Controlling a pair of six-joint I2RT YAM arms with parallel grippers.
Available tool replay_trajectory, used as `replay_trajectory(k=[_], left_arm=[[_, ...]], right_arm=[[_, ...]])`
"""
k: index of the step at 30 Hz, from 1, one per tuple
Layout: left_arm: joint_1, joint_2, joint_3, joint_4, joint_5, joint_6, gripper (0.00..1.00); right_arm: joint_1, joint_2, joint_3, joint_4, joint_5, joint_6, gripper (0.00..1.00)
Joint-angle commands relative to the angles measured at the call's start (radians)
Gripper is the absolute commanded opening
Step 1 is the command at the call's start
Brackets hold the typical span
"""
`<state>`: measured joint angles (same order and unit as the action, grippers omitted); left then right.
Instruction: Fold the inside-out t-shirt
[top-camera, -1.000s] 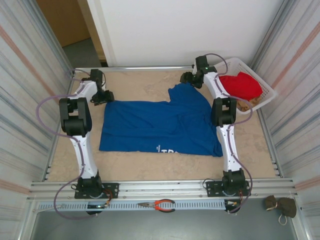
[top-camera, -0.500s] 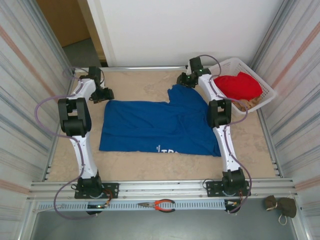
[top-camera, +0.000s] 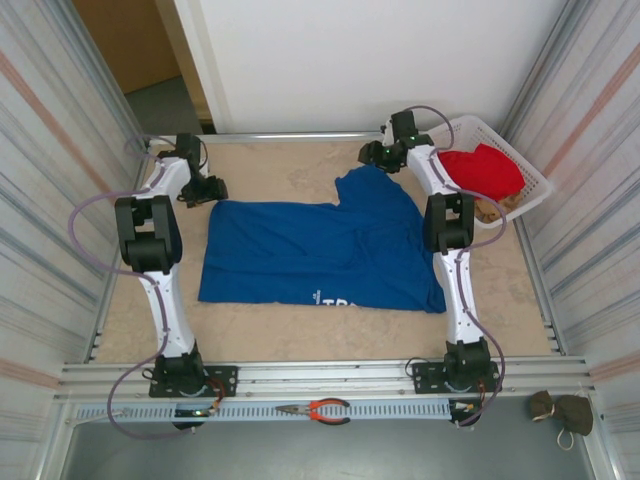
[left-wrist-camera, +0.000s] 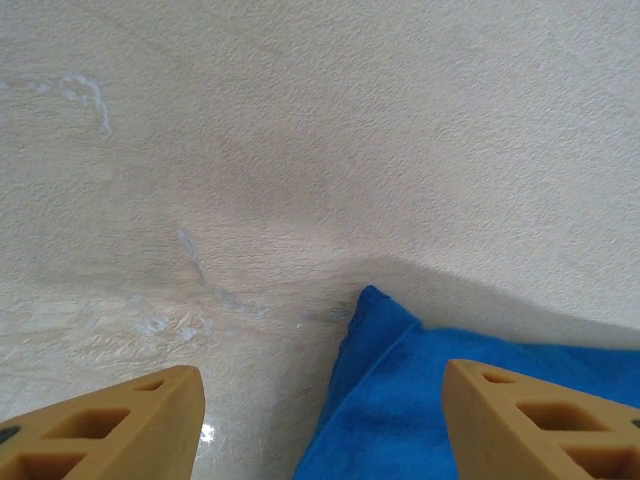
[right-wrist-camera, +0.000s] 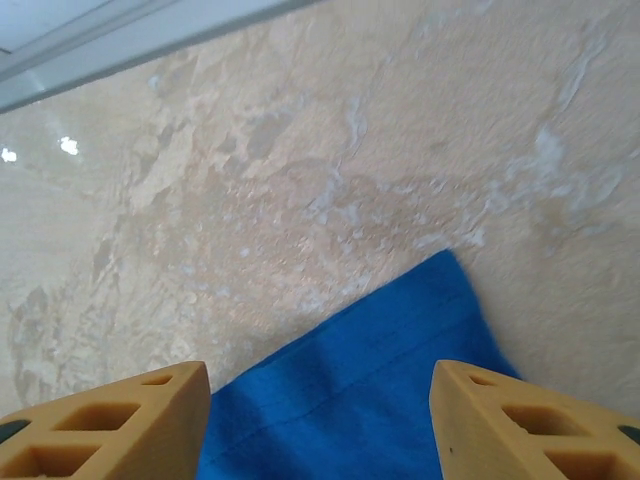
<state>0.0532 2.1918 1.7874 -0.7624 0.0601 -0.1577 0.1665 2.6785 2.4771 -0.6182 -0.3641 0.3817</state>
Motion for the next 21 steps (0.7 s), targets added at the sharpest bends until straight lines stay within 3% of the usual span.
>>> replay_trajectory(k=[1, 6, 17, 19, 21], left_arm=[[0.007, -0.037, 0.002, -0.018, 0.017, 0.001, 0.64], [0.007, -0.051, 0.0, -0.024, 0.014, 0.007, 0.64], [0.011, -0.057, 0.021, -0.047, 0.026, 0.024, 0.66], [0.011, -0.053, 0.024, -0.049, 0.029, 0.023, 0.66], [0.012, -0.049, 0.028, -0.051, 0.029, 0.027, 0.67]], right_arm=[[0.016, -0.064, -0.007, 0.033, 0.067, -0.067, 0.66], [0.011, 0.042, 0.115, -0.064, 0.108, -0.064, 0.77], [0.021, 0.128, 0.172, -0.159, 0.063, -0.079, 0.77], [0.025, 0.13, 0.172, -0.17, 0.045, -0.087, 0.75], [0.031, 0.133, 0.171, -0.185, 0.028, -0.095, 0.62]])
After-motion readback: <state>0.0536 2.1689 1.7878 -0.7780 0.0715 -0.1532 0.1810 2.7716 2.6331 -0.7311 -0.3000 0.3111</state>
